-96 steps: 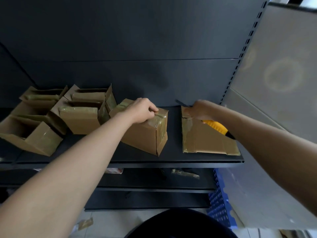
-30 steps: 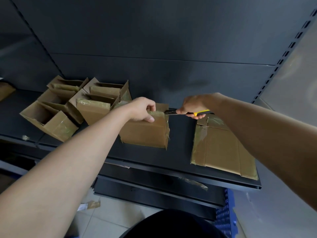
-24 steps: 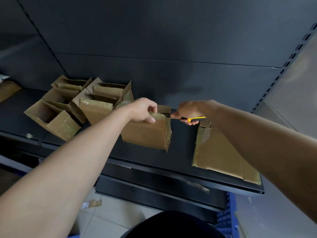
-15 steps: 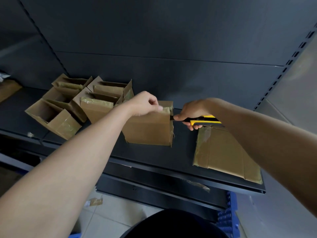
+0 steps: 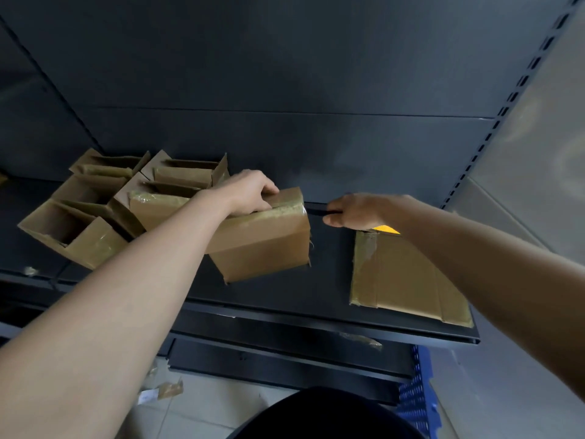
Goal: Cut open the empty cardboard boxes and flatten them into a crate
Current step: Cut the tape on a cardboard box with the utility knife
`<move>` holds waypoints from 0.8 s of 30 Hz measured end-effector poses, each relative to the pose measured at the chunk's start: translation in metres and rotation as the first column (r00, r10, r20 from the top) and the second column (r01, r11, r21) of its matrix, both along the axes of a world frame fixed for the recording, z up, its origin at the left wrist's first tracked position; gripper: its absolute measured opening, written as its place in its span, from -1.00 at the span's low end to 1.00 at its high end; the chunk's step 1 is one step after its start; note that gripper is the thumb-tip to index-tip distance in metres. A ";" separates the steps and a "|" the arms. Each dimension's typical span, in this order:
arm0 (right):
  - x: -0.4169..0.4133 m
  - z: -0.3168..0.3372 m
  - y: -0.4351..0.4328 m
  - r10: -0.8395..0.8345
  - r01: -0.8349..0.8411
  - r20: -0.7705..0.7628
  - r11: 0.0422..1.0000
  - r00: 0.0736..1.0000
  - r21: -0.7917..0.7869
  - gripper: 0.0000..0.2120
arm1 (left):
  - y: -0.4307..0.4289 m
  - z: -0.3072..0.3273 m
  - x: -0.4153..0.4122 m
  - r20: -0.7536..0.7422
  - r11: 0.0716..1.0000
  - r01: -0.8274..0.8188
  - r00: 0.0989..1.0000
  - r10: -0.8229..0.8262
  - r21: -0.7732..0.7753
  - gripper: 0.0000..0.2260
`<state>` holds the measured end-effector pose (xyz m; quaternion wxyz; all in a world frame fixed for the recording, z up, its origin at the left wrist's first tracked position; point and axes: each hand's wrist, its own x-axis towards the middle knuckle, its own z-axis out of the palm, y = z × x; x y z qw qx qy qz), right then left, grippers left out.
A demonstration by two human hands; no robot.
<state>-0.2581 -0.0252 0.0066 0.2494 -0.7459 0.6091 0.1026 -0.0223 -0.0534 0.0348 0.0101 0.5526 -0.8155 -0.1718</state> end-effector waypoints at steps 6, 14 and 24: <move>0.025 0.001 0.001 -0.054 0.057 0.024 0.993 0.998 -0.100 -0.57 | -0.003 -0.001 0.004 -0.022 1.000 0.010 1.000 -0.009 0.005 -0.71; 0.031 -0.004 -0.003 -0.180 0.151 -0.107 0.959 0.978 -0.238 -0.51 | 0.002 -0.003 0.008 -0.039 0.999 -0.043 0.998 0.044 0.024 -0.84; 0.042 -0.026 -0.004 -0.294 0.294 -0.012 0.951 0.956 0.098 -0.68 | 0.022 -0.003 0.027 -0.133 0.975 -0.219 0.968 0.211 -0.044 -0.91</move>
